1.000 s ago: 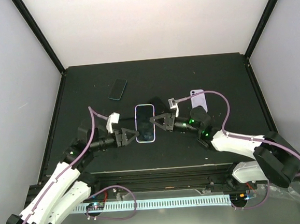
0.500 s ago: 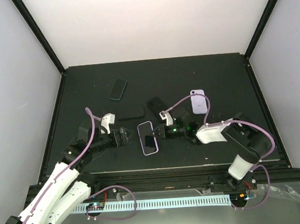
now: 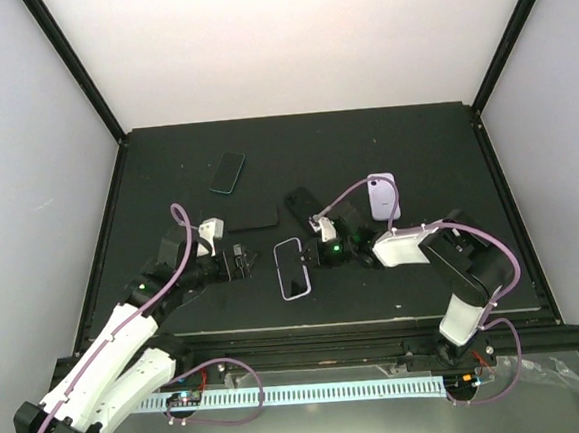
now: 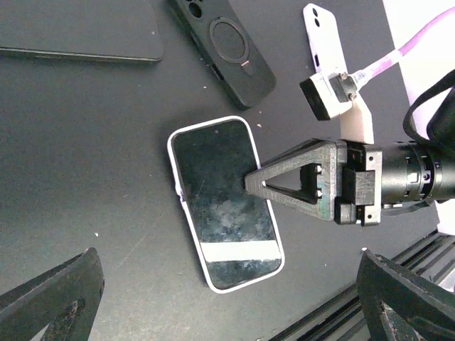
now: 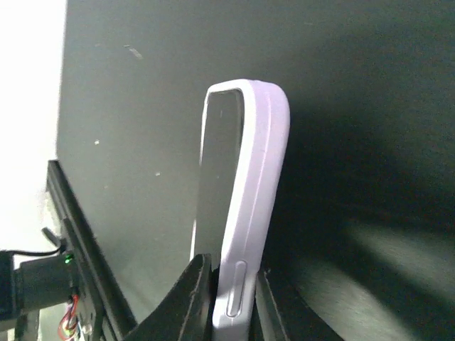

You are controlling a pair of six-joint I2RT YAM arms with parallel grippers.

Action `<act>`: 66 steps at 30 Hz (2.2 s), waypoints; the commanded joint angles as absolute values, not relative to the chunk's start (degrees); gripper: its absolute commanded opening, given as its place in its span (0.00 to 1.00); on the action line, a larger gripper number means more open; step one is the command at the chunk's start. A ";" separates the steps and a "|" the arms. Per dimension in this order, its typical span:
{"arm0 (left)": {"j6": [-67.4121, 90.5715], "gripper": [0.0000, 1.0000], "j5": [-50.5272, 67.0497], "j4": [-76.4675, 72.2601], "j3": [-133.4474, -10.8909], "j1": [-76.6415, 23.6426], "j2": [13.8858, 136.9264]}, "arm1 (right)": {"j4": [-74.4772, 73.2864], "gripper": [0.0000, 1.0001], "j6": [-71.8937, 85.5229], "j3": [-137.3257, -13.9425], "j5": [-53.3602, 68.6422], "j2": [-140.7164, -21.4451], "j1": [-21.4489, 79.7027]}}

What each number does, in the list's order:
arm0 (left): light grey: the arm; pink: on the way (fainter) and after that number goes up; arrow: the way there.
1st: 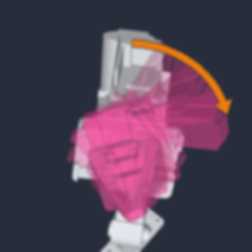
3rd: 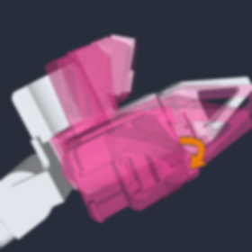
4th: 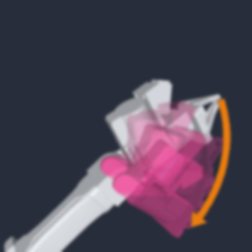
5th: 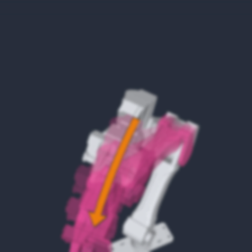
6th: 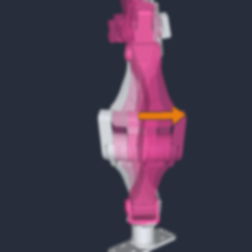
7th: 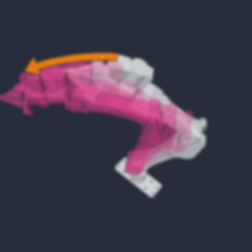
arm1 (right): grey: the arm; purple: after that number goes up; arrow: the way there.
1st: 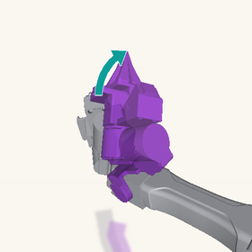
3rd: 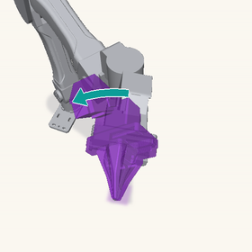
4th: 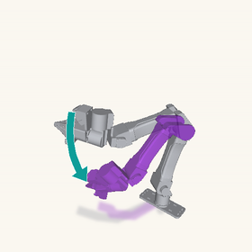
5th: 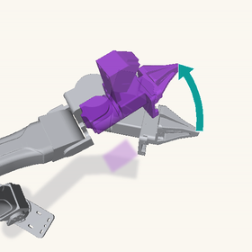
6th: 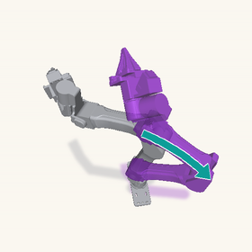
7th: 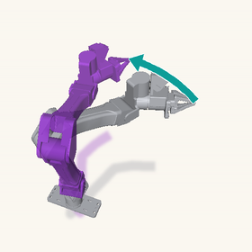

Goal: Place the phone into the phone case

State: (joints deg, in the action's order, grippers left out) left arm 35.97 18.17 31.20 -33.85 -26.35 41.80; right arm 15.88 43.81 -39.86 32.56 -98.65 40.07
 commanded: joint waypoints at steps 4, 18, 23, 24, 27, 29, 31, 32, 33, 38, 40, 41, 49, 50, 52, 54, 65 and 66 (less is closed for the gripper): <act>34.80 0.99 16.12 30.02 -35.42 -26.19 42.72 | 0.41 0.31 33.59 -44.36 22.61 -96.42 38.74; 35.03 0.99 19.11 25.46 -31.69 -25.99 42.43 | -18.44 0.96 13.44 -66.19 -0.62 -102.27 36.09; 35.46 0.99 20.49 24.36 -30.61 -26.01 42.01 | -19.79 1.00 8.35 -73.11 -2.75 -108.03 35.83; 35.24 0.99 20.30 24.28 -30.26 -26.01 41.75 | -20.27 1.00 7.15 -74.49 -2.75 -109.22 35.69; 34.67 0.99 19.59 24.81 -29.97 -25.99 40.70 | -23.27 1.00 4.43 -78.72 -2.40 -113.23 35.45; 34.59 0.99 19.11 25.11 -29.85 -25.92 40.21 | -25.15 1.00 3.26 -81.25 -2.21 -115.43 35.26; 34.92 0.99 18.69 24.86 -29.51 -25.93 39.77 | -26.34 0.99 2.38 -83.11 -0.62 -117.40 34.99; 35.04 0.99 18.61 24.72 -29.45 -25.92 39.69 | -26.84 0.99 2.11 -83.82 -0.04 -118.18 34.90; 35.06 0.99 18.63 24.64 -29.44 -25.89 39.62 | -27.15 0.99 1.93 -84.36 0.40 -119.01 34.89; 35.20 0.99 18.64 24.99 -29.71 -25.93 39.57 | -29.37 0.95 1.41 -86.99 0.78 -122.51 34.73; 35.36 0.99 18.72 25.17 -29.71 -25.92 39.47 | -30.07 0.93 1.45 -87.67 0.71 -123.35 34.68; 35.48 0.99 18.64 25.34 -29.77 -25.93 39.42 | -30.41 0.92 1.53 -87.98 0.69 -123.73 34.69; 38.45 0.95 17.51 25.28 -28.48 -25.83 38.85 | -33.14 0.83 2.47 -89.86 -1.98 -125.84 34.65; 38.75 0.94 17.49 25.10 -28.31 -25.82 38.78 | -33.33 0.81 2.73 -89.84 -2.15 -125.59 34.55; 39.21 0.92 17.24 25.02 -28.65 -25.56 38.84 | -33.65 0.77 3.40 -89.51 -1.13 -124.35 34.54; 39.73 0.91 17.56 24.95 -29.11 -25.12 38.92 | -33.18 0.73 4.42 -88.31 1.32 -122.15 34.58; 47.13 0.73 30.73 13.62 -29.60 -21.16 41.57 | -20.14 0.66 14.98 -70.97 23.82 -102.23 34.72; 47.65 0.72 31.55 12.23 -29.76 -21.04 41.91 | -17.33 0.66 16.31 -68.67 27.23 -100.25 34.76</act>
